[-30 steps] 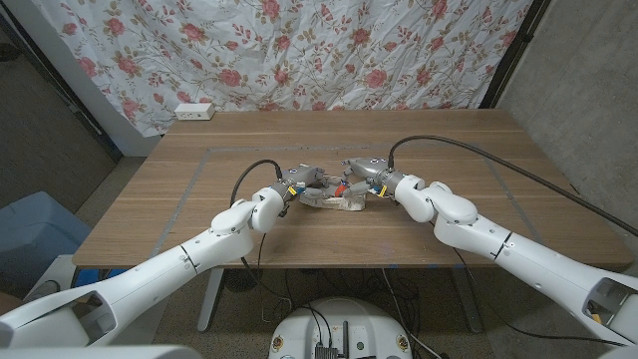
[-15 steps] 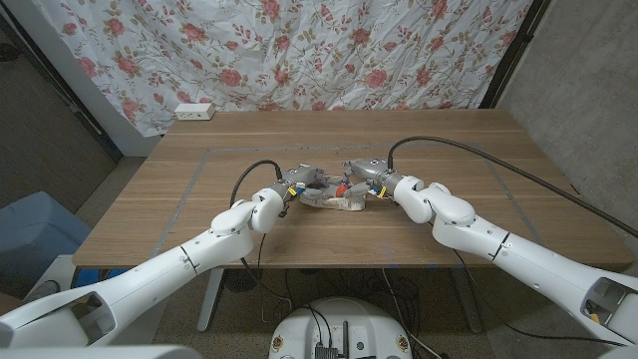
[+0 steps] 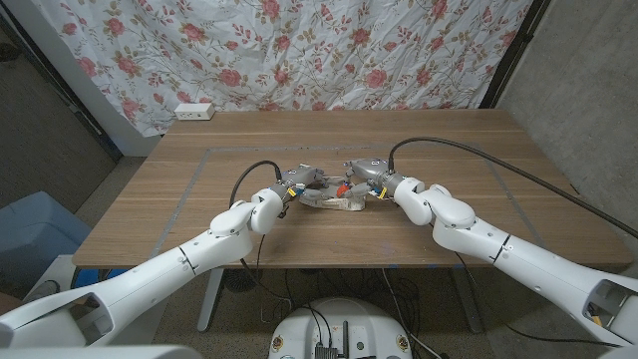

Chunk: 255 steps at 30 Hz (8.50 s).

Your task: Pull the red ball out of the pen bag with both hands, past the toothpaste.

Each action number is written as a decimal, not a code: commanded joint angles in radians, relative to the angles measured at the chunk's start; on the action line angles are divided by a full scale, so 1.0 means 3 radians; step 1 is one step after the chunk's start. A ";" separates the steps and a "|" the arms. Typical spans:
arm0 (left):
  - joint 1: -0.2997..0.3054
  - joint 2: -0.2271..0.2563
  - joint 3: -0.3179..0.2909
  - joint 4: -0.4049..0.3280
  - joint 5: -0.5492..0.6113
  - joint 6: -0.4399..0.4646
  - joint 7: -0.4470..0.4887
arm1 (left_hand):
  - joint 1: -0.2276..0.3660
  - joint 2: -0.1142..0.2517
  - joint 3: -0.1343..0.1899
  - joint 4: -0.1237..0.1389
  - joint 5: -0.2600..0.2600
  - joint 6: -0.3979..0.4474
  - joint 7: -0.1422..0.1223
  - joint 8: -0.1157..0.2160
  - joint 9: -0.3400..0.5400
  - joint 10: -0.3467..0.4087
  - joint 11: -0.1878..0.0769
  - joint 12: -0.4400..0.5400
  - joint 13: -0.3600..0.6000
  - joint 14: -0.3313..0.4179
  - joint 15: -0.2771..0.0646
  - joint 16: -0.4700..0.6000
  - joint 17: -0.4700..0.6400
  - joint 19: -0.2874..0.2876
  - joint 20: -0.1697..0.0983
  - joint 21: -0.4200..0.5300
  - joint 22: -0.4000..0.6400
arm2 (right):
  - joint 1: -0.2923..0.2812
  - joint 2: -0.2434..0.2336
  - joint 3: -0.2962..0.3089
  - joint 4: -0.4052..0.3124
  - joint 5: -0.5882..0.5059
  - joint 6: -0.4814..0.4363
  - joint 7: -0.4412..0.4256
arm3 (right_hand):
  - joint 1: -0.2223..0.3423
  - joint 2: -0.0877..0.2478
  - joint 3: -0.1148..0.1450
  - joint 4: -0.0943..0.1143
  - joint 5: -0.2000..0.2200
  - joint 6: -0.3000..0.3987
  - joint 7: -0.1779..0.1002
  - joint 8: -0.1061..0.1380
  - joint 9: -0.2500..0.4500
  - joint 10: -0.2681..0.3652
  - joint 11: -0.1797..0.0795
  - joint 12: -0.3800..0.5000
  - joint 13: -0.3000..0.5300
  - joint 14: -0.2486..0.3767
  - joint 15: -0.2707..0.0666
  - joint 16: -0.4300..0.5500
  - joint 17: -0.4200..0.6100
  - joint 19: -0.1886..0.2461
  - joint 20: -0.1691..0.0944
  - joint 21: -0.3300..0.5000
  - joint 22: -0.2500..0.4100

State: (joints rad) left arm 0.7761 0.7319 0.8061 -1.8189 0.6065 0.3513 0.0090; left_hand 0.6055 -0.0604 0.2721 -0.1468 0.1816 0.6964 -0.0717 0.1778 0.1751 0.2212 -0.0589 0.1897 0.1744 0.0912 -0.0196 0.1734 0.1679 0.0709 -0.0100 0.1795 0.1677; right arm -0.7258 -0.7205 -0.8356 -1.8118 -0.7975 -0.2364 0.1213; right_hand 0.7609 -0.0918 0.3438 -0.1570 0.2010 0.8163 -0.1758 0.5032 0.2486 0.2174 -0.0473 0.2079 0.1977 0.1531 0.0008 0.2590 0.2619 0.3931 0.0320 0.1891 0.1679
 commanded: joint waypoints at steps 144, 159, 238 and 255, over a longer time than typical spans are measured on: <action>0.0504 -0.0177 -0.1113 -0.0182 -0.2064 -0.0076 0.0997 | 0.0088 0.0493 0.0283 -0.0010 -0.0031 -0.0369 -0.0081 -0.0048 0.0035 0.0225 0.0040 -0.0007 0.0029 0.0304 0.0022 -0.0007 0.0006 0.0334 0.0034 0.0028 0.0018 | -0.0465 -0.0623 0.0869 -0.0042 0.0911 -0.0106 -0.0968 | 0.0065 0.0092 0.0004 0.0025 0.0031 0.0157 -0.0042 0.0144 0.0009 0.0264 -0.0021 0.0020 0.0013 0.0174 -0.0127 0.0095 0.0056 0.0147 -0.0051 0.0022 0.0003; 0.0584 -0.0260 -0.1246 0.0041 -0.2465 -0.0432 0.1191 | -0.0014 0.0594 0.0314 0.0018 -0.0025 -0.0792 -0.0097 -0.0058 0.0022 0.0120 0.0074 -0.0009 0.0027 0.0151 0.0054 -0.0003 0.0010 0.0285 0.0025 0.0027 0.0019 | -0.0492 -0.0610 0.0764 0.0090 0.0798 -0.0143 -0.1041 | 0.0058 0.0098 -0.0004 0.0026 0.0030 0.0158 -0.0041 0.0154 0.0005 0.0333 -0.0042 0.0034 0.0017 0.0252 -0.0191 0.0133 0.0071 0.0227 -0.0085 0.0041 0.0004; 0.0295 -0.0500 -0.1181 0.1145 -0.3012 -0.1417 0.1002 | -0.0245 0.0677 0.0369 0.0016 -0.0026 -0.1175 -0.0040 -0.0039 0.0010 -0.0052 0.0077 -0.0003 0.0022 0.0043 0.0076 0.0009 0.0010 0.0248 0.0025 0.0039 0.0018 | -0.0088 -0.0562 0.0577 0.0632 0.1382 -0.0005 -0.0432 | -0.1071 -0.0072 -0.0485 0.0342 0.0349 -0.2394 0.0211 -0.1025 -0.0172 -0.0729 0.0213 -0.0062 0.0047 -0.0406 0.0207 -0.0136 0.0198 -0.0244 0.0103 -0.0013 0.0016; 0.0194 -0.0611 -0.1192 0.1563 -0.3057 -0.1841 0.0892 | -0.0387 0.0713 0.0365 0.0082 -0.0027 -0.1308 0.0005 -0.0033 0.0006 -0.0142 0.0062 -0.0017 0.0020 -0.0019 0.0058 0.0006 0.0025 0.0226 0.0000 0.0034 0.0019 | -0.0210 -0.0322 0.0755 0.0845 0.1720 0.0278 -0.1027 | -0.1543 -0.0006 -0.0642 0.0551 0.0295 -0.2442 0.0365 -0.1025 -0.0199 -0.0440 0.0098 0.0023 0.0004 -0.0286 0.0044 -0.0098 0.0159 -0.0247 0.0009 -0.0010 0.0001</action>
State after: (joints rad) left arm 0.8554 0.5618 0.4452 -1.4187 -0.3067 -0.1377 0.3008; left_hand 0.5025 0.1528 0.3797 -0.1297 0.1738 0.3067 -0.0784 0.1661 0.1770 0.1848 -0.0409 0.1848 0.1791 0.0890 -0.0036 0.1733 0.1701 0.1449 -0.0073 0.1874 0.1698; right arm -0.7615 -0.8568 -0.6424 -1.5911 -0.3527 -0.2002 -0.0883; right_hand 0.3157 -0.0969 0.1512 -0.0001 0.2908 0.0762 -0.0714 0.1953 0.1888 0.0698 -0.0142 0.2078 0.1996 0.0595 0.0260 0.2201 0.3107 0.3153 0.0402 0.1850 0.1674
